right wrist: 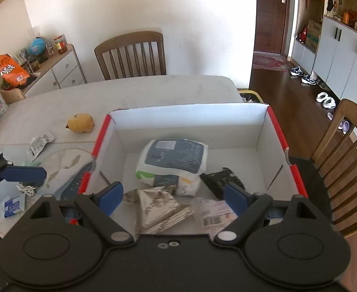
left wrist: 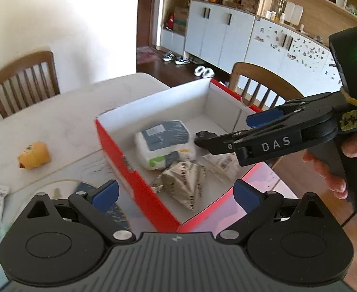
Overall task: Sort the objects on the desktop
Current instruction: 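Withdraw both tools from the shoebox back over the table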
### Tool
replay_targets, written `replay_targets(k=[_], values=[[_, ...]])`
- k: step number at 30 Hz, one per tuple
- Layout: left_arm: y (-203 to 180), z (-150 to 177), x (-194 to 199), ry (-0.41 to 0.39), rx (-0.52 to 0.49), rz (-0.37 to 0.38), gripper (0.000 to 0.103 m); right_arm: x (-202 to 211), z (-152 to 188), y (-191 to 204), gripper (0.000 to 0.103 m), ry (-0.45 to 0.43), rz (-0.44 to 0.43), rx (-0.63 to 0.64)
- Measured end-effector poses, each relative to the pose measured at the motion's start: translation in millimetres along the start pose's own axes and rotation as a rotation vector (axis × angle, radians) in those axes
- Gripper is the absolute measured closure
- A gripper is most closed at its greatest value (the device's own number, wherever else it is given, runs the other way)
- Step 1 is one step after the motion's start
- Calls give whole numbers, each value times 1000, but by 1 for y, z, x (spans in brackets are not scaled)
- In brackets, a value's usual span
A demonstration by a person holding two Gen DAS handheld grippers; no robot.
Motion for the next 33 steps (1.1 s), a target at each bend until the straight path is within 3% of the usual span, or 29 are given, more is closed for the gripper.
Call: replay_targets(k=[12,18,33], values=[[30,24,43,-57,7,-12,2,11,-2,58,13,-45,-23,27],[57,40,61,-91,21,-83,2,9,-1,93,13,-54,-34,59],[122,89,97,-129,23,-149,2,-13,8,181,14,-47,-94,143]])
Point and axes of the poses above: each gripper's, at about its wrist camera, not at the fingertips, and x roughly against the way its jaws point, y to its left, z to its underside, the point moved 10 cm from there along -x, roughly the way its jaws point, and after that the axes turned 1 degree about -x, right-handed, at the moved point
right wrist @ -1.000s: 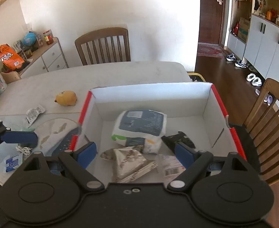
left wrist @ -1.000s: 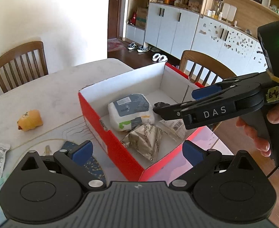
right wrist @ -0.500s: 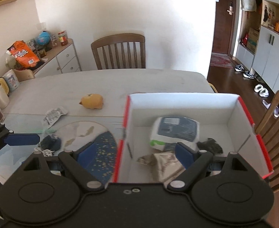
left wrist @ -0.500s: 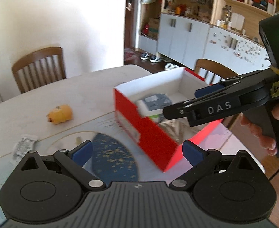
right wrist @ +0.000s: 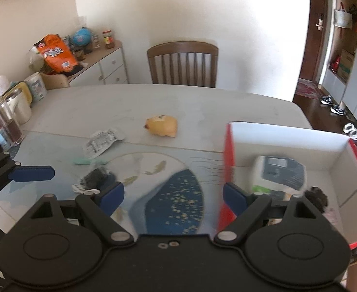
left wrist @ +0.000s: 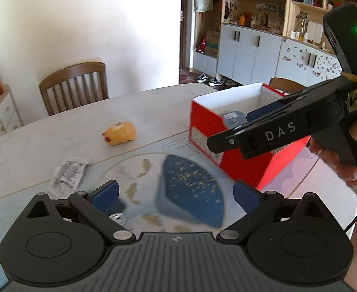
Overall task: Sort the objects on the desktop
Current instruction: 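Withdraw both tools from the shoebox back over the table, then grasp the blue wrapped bar with the left tool while the right tool grasps the clear bag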
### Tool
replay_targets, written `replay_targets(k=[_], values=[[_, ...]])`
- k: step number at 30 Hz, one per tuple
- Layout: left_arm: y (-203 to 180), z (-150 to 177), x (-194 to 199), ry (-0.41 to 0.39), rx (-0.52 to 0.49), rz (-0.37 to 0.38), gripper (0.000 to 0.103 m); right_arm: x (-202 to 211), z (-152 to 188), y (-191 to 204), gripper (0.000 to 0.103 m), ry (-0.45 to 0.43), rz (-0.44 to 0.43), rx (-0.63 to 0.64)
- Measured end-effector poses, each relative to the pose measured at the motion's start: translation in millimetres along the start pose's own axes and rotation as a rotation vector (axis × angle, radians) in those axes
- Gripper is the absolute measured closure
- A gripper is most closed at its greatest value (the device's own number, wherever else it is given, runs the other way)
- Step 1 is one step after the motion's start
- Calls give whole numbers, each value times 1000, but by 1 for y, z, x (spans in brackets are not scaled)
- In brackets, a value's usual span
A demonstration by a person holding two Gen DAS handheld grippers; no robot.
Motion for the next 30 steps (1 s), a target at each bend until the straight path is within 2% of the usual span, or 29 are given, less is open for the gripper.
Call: replay_targets(k=[17,30], values=[[68,55,5,27,36,-31,2,-46,7,70,15,46,-51,31],[99,85,-15,65,42,-26,2,-83,12,98,16,78,-61,93]])
Point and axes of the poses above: each gripper's, at about its wrist camera, not at the fingertips, and x roughly against the way its jaws point, y to its left, z to its underside, the point moved 10 cm from there along -x, roughly the way its jaws point, and after that the axes turned 1 degree about -x, right-handed, at the moved point
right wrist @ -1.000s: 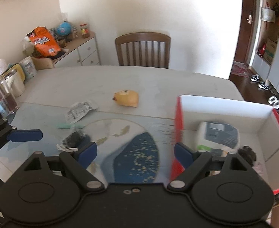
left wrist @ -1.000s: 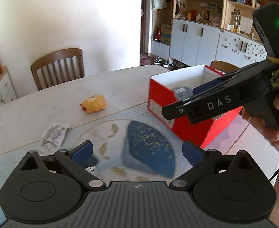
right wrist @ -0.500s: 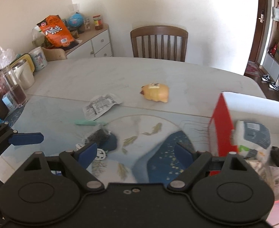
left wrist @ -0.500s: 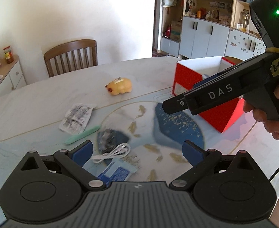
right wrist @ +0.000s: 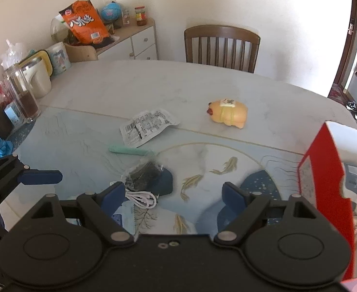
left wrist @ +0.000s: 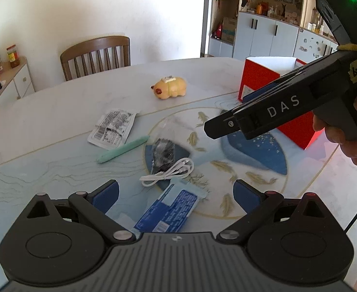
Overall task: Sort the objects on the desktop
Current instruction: 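Grasp the blue wrapped bar with the left tool while the right tool grasps the clear bag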
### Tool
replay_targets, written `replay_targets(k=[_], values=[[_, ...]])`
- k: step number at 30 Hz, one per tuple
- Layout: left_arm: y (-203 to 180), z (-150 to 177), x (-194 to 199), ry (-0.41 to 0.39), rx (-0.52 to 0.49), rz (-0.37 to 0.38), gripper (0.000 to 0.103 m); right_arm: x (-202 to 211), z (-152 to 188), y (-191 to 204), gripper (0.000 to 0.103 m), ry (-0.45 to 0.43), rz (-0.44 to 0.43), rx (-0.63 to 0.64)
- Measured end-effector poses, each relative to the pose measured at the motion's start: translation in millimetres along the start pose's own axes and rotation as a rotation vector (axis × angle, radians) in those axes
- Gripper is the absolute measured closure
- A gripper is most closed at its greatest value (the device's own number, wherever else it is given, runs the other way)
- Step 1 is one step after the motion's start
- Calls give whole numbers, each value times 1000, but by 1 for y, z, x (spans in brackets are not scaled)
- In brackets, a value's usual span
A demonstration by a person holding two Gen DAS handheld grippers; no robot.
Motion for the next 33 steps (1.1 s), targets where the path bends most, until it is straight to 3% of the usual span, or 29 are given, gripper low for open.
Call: replay_targets(k=[13,26,33], values=[[15,18,-26,21,2,14,3,-45,6,28,20,46,-17,142],[16,26,-41,42,-11,49,8,-75,0,38,24,65,-35,186],[14,31,-48,66,-16,71,20,-88,2,37,40,90,-43,195]])
Point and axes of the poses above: each gripper's, at about its wrist camera, not at the fingertips, and x roughly against the way its jaws point, y to its left, z to its underside, the point moved 10 cm from there along -x, roughly the way its jaws point, and after that the axes turned 1 degree about -x, right-handed, at the moved point
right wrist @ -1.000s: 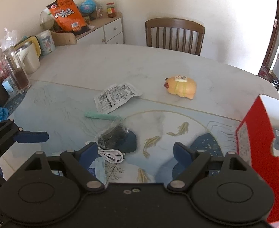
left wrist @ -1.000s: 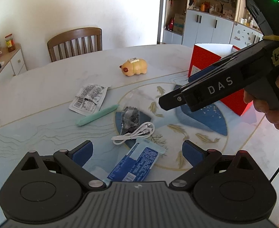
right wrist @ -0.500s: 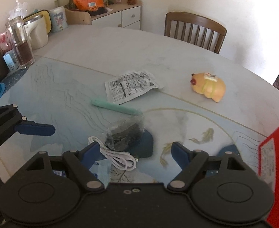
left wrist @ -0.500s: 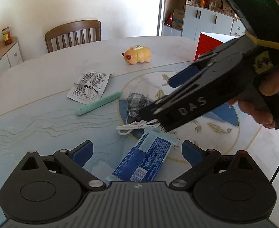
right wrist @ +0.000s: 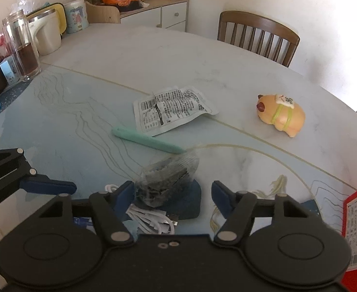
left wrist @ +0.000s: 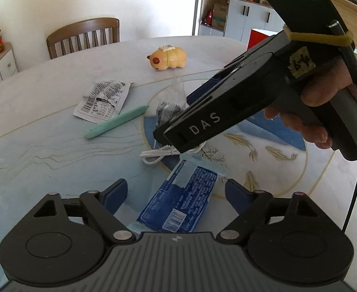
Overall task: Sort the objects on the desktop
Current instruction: 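Grasp the blue wrapped bar with the left tool while the right tool grasps the clear bag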
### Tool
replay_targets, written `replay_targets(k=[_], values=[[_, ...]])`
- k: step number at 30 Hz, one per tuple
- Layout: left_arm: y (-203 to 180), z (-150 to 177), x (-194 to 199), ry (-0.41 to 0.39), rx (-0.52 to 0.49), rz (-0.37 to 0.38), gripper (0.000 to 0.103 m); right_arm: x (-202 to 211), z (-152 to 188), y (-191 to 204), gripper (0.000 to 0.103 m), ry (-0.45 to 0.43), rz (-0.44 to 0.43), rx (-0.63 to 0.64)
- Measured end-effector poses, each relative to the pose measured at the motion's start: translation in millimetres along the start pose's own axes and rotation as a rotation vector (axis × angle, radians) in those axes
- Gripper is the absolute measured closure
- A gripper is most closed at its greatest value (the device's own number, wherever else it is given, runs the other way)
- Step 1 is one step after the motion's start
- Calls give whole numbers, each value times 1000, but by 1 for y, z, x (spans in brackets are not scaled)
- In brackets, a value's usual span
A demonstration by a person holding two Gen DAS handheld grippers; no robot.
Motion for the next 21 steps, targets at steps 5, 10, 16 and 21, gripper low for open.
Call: replay_targets(k=[5,10,16,21], values=[[-2,0,-2,0,-17,-1,22,-4,-1,-1,46,3,3,3],[-7,1,-1,2,-67,-14,33,-6,-2,-5,55,10,-1,-13],[-12,0,-1,6,-85,-10,45,-6,-1,-5,56,15,-4,-15],[-14,-2,-1,11,-82,-10,58,-5,-1,-9,56,18,9,-31]])
Point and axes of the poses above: each gripper's, at about its wrist camera, not at the fingertips, and x roughly against the way its jaws point, y to its left, z to its underside, the point moved 10 cm from there along -x, roughly the way its jaws point, and after that the axes turned 1 degree about -x, right-handed, at the moved point
